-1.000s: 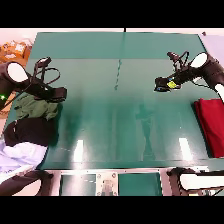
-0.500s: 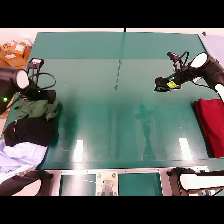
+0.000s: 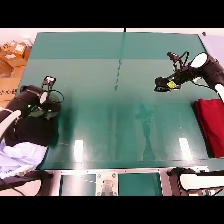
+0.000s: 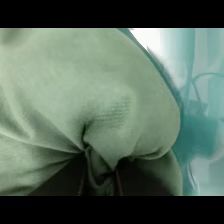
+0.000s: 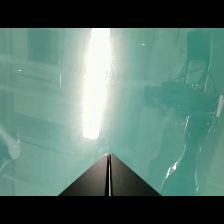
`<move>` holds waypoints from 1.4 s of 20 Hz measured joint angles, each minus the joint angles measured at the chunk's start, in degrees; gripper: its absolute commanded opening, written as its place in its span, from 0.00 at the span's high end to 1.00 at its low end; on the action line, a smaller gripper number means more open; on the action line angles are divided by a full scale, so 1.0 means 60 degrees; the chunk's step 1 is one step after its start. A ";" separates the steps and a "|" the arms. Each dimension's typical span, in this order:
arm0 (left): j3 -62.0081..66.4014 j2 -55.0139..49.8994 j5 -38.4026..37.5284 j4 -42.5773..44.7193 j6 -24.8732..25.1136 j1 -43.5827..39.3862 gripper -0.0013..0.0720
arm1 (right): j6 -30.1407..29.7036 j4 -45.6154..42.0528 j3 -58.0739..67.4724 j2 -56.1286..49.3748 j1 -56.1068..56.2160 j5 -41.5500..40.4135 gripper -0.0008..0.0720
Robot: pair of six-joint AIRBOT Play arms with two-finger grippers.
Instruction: Fold the shirts.
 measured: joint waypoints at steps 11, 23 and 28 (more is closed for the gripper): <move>0.5071 0.1045 -0.2732 -0.2390 0.0892 -0.1191 0.95 | -0.0004 0.0047 -0.0073 0.0000 0.0004 -0.0029 0.97; 0.5643 -0.0055 -0.2251 -0.5949 0.1220 -0.4146 0.11 | 0.0863 -0.0288 -0.0219 0.1290 -0.1763 0.1399 0.97; 0.5599 -0.0178 -0.4248 -0.6426 0.1235 -0.2973 0.11 | 0.0714 -0.0226 -0.1872 0.1912 -0.2328 0.1056 0.97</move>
